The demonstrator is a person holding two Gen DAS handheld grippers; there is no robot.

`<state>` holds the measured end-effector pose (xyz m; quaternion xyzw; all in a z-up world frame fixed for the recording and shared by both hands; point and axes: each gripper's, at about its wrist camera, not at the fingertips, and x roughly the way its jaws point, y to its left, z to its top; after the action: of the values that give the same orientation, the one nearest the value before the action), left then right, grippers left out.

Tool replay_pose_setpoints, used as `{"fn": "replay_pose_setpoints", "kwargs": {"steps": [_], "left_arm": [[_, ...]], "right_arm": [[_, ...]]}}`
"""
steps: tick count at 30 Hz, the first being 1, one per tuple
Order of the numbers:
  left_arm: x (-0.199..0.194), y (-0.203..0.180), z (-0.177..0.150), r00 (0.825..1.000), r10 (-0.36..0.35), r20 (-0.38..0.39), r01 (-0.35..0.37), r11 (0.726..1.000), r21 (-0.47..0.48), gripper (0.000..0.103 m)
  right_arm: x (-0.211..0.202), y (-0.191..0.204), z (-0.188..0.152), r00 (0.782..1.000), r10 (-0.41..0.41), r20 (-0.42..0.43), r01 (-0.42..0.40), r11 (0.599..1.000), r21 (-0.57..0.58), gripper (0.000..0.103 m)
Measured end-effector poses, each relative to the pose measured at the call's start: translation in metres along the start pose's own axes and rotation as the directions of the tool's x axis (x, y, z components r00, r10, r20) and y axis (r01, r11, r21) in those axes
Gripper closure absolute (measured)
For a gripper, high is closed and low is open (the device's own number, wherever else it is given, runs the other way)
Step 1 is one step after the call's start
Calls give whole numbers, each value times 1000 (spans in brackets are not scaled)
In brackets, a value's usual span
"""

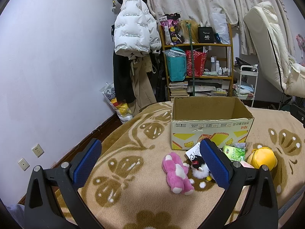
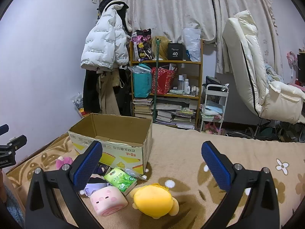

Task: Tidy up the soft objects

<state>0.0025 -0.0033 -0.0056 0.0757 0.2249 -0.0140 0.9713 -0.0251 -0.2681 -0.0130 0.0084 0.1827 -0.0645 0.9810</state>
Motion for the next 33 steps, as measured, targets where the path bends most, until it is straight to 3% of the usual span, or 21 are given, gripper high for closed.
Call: {"fn": "replay_pose_setpoints", "kwargs": {"steps": [33], "left_arm": [[2,0,-3,1000,1,-3,-1,1000,1,1]], "right_arm": [[1,0,-4,1000,1,1,-1,1000,1,0]]}}
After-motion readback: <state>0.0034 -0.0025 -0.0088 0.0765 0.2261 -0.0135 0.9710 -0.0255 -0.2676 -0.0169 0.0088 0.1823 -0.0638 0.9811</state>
